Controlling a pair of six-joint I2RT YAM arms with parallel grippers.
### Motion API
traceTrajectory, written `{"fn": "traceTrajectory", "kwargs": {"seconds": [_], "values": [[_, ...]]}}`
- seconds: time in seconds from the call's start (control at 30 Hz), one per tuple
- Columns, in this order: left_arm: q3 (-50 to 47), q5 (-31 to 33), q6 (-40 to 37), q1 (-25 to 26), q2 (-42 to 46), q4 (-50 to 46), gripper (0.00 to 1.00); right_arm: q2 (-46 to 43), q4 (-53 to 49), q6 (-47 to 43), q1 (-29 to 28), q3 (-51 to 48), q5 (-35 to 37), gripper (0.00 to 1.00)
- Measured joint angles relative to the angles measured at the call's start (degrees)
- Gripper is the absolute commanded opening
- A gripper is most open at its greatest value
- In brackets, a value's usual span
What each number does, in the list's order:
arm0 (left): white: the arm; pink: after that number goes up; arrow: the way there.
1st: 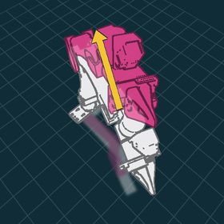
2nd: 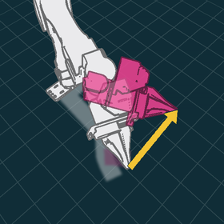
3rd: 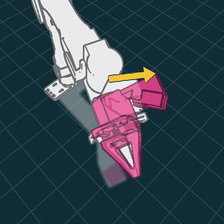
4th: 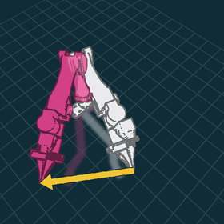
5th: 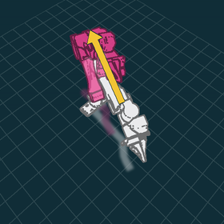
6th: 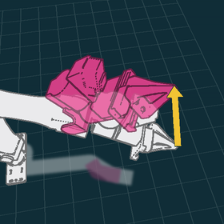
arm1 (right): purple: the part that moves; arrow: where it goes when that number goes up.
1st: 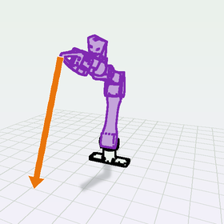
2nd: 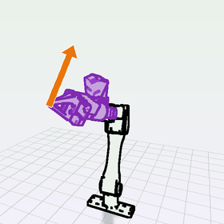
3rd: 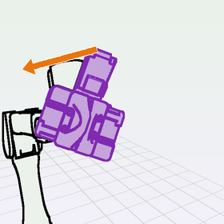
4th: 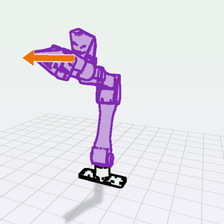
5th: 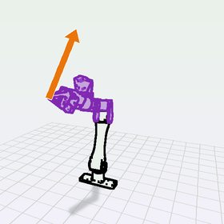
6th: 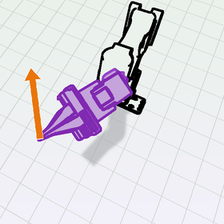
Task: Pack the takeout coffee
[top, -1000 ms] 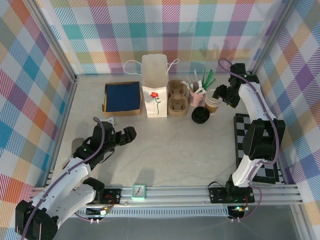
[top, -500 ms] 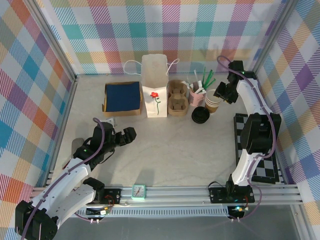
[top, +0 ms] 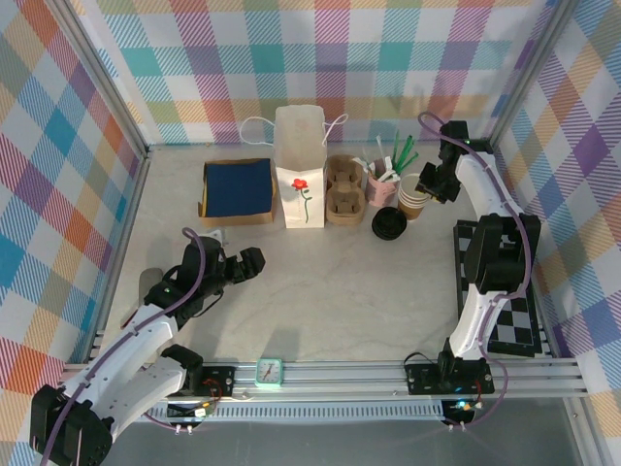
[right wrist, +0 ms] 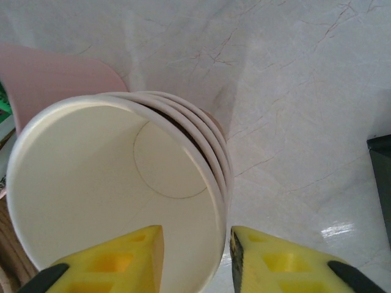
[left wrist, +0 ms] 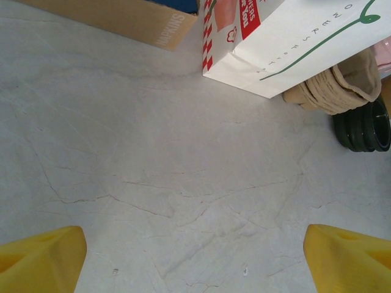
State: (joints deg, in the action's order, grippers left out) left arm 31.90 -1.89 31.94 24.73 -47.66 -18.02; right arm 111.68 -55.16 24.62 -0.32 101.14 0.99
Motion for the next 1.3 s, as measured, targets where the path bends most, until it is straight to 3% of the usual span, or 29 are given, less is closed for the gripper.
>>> {"fn": "traceTrajectory", "kwargs": {"seconds": [0.63, 1.1, 1.3], "values": [[0.04, 0.44, 0.0, 0.07, -2.54, 0.2, 0.91, 0.24, -0.28, 0.22, 0.0, 0.66, 0.31, 0.14], [1.55, 0.42, -0.02, 0.07, -3.63, 0.35, 0.91, 0.24, -2.23, 0.17, 0.0, 2.82, 0.72, 0.13], [1.97, 0.42, -0.02, 0.24, -3.63, 0.35, 0.9, 0.24, -3.17, 0.02, 0.0, 4.37, 1.6, 0.09]]}}
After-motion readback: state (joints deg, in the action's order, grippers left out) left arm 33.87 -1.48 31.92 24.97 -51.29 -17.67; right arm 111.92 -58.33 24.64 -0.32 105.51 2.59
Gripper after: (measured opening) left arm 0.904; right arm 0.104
